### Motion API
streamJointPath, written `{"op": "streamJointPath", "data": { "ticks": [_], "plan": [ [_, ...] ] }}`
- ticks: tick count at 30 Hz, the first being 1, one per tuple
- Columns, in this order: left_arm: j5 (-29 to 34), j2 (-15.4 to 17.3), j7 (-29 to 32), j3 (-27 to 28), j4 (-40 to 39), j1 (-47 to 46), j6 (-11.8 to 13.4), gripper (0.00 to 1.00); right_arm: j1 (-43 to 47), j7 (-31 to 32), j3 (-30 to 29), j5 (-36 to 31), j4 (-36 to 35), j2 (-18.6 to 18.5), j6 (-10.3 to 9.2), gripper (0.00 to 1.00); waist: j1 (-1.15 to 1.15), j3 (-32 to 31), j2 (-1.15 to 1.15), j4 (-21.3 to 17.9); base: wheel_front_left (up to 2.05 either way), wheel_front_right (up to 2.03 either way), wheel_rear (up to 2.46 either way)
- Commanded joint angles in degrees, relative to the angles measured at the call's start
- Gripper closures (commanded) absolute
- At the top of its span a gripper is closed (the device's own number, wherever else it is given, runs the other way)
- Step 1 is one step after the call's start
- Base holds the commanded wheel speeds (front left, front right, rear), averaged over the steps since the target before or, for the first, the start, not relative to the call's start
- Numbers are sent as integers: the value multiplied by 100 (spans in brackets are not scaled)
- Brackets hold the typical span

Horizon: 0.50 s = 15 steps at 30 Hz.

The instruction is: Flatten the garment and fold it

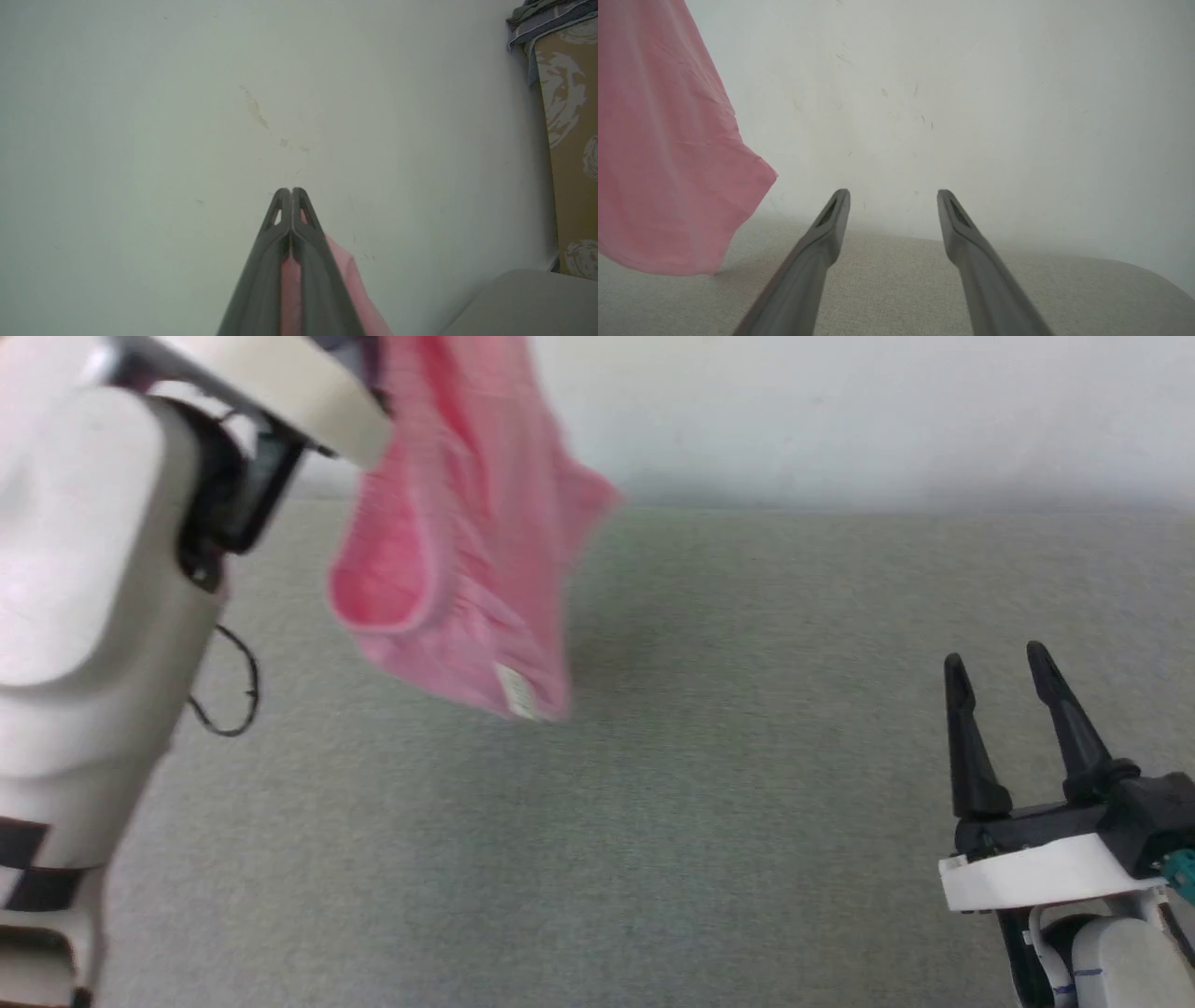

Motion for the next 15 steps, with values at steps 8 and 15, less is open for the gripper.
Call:
{"op": "streamJointPath", "data": {
  "ticks": [8,15],
  "plan": [
    [-74,-614,189,-494,-352,363,265,100,-145,-60,-193,233,17,8,-12,0,0,547,0,-1147,0,0,0],
    [-157,-331,462,-970,899,1528,236,100,-251,-66,-130,412,21,8,-12,0,0,877,0,-1362,0,0,0]
  ]
}}
